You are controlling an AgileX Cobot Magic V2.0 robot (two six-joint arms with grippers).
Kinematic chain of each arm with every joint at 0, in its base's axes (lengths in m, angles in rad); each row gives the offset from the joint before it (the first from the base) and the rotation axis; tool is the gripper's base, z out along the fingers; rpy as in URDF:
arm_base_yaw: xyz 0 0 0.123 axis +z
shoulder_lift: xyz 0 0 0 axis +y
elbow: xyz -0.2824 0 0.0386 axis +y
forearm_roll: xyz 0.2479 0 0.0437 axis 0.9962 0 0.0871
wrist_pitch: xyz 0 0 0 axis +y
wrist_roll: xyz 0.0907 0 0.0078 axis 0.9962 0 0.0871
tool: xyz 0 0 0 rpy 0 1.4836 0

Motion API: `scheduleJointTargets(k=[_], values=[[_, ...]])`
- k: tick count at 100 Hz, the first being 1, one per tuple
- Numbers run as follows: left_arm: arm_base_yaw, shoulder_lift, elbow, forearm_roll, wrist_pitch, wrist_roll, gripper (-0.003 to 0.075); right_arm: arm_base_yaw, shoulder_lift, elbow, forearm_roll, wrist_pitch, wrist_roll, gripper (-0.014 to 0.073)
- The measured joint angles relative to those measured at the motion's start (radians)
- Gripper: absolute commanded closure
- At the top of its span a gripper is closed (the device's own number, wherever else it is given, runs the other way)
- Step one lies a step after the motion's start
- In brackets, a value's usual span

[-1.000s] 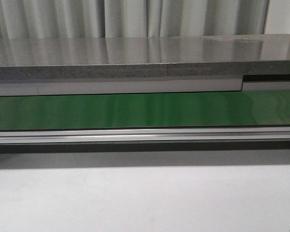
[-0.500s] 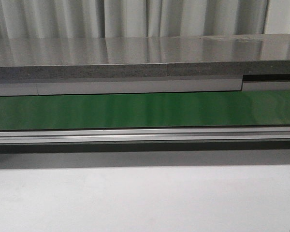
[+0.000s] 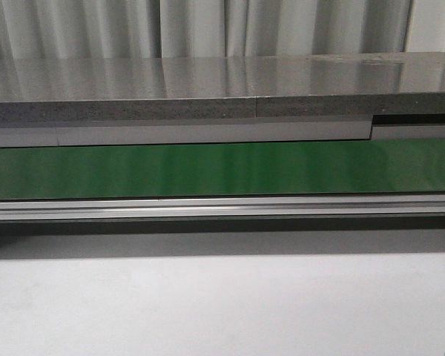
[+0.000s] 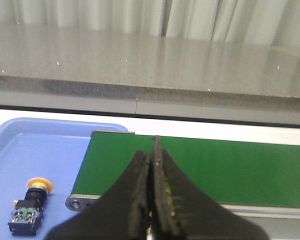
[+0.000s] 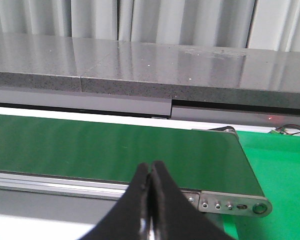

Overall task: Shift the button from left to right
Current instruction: 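Lower the left gripper toward the yellow-capped button in the blue tray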

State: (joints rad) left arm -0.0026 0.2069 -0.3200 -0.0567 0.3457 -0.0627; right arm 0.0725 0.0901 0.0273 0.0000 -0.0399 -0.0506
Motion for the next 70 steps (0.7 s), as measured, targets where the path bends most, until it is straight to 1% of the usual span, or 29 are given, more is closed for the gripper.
scheduleJointTargets(k=[21, 35, 49, 70], values=[[0.0, 0.235, -0.273, 0.0, 0.298, 0.0, 0.0741, 0.0, 0.0, 0.0, 0.0, 0.0, 0.0, 0.066], [0.0, 0.36, -0.38, 0.0, 0.425, 0.0, 0.0741, 0.0, 0.0, 0.0, 0.0, 0.0, 0.0, 0.066], [0.0, 0.44, -0.4, -0.002, 0.467, 0.0, 0.0741, 0.0, 0.0, 0.0, 0.0, 0.0, 0.0, 0.066], [0.0, 0.507, -0.4, -0.002, 0.474, 0.0, 0.0741, 0.0, 0.0, 0.0, 0.0, 0.0, 0.0, 0.066]])
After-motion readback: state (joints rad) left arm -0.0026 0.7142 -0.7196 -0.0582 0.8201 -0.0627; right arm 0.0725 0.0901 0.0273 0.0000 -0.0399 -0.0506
